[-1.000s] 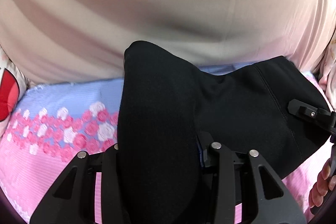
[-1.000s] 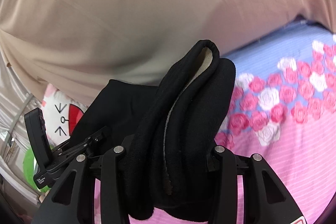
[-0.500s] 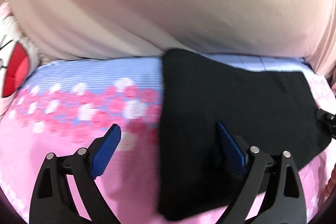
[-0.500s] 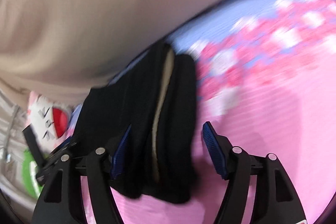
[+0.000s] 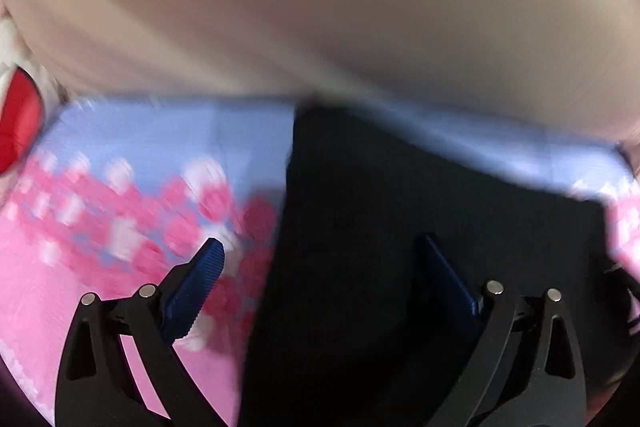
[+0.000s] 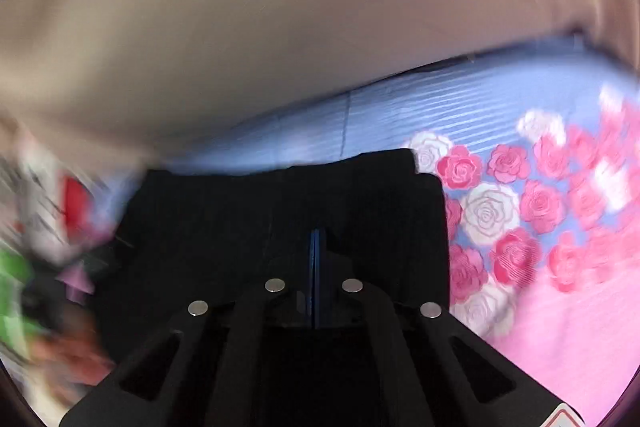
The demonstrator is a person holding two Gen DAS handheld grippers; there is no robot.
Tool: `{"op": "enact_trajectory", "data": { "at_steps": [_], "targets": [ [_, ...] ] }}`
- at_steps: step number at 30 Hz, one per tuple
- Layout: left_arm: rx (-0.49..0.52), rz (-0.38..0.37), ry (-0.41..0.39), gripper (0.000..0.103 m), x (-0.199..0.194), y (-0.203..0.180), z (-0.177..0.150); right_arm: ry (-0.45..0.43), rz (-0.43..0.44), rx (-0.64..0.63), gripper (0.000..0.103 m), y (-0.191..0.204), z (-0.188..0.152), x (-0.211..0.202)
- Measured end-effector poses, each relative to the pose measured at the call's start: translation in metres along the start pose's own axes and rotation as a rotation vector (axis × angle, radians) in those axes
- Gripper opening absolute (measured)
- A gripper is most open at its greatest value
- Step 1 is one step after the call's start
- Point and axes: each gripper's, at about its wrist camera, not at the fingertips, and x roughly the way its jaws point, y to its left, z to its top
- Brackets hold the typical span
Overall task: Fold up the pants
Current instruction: 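Lower the folded trousers onto the bed and open both tools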
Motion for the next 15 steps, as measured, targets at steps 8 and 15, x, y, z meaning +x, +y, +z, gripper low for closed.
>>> {"op": "enact_trajectory", "data": {
  "at_steps": [8,15],
  "targets": [
    [0.071,0.042,-0.198,0.095,-0.109,0.008,-0.043,-0.112,-0.147,-0.241,0.008,0.07,-0.054,-0.09],
    [0.146,0.069,-0.121,0.096,-0.114,-0.002,-0.101,-0.041,-0.152,-0.155,0.0,0.028,-0.093,-0.086]
  ]
}}
